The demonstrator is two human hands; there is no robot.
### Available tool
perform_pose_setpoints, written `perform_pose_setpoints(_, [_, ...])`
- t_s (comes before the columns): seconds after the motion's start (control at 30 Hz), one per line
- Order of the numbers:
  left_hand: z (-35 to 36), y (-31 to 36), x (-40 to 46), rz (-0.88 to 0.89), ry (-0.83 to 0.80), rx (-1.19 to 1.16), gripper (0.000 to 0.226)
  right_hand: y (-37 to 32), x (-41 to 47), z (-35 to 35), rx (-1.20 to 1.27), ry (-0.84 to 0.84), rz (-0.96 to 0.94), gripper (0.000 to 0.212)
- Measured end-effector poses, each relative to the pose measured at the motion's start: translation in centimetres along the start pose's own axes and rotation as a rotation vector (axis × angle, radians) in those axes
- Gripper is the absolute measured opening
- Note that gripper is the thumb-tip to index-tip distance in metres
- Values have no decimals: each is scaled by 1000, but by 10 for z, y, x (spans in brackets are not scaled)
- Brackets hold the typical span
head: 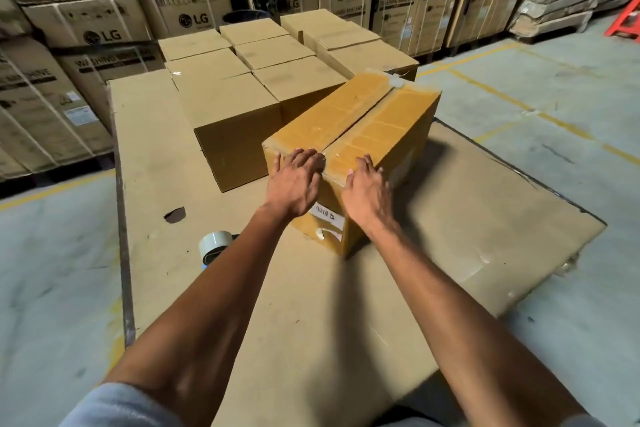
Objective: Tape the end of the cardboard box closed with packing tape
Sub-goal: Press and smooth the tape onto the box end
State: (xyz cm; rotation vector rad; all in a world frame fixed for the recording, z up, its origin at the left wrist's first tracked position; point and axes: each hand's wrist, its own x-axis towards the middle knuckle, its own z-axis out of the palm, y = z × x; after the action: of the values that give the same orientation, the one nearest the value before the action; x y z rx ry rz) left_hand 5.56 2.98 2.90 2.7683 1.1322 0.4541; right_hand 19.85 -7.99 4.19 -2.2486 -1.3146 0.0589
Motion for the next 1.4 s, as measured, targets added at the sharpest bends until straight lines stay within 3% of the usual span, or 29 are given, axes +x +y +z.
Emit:
perform_pose_setpoints(0.13, [-10, 25, -1, -44, 107, 1, 70, 1, 3, 0, -6, 45, -193, 47])
perform_pose_setpoints(0.23, [-10, 41, 6, -20, 72, 133, 67, 20, 20, -3, -76, 70, -311, 56])
perform_pose_setpoints(0.4, [8, 65, 21, -72, -2, 263, 69, 65, 75, 0, -344, -91, -406, 74])
perform_pose_setpoints(0.5, [27, 80, 25, -101, -40, 318, 84, 88, 101, -3, -450, -168, -388, 79])
perform_pose_setpoints(0.7, [48, 92, 29, -151, 12, 347, 106, 124, 137, 0, -427, -133, -455, 94])
perform_pose_setpoints(1.03, [50, 53, 35, -304, 118, 417, 108, 112, 178, 23, -365, -114, -767, 76])
perform_pose_setpoints(1.23, [45, 40, 53, -425, 102, 421, 106, 94, 190, 38, -325, -71, -794, 77])
perform_pose_setpoints(1.4, [39, 30, 61, -465, 92, 393, 108, 87, 198, 55, -332, -35, -781, 95])
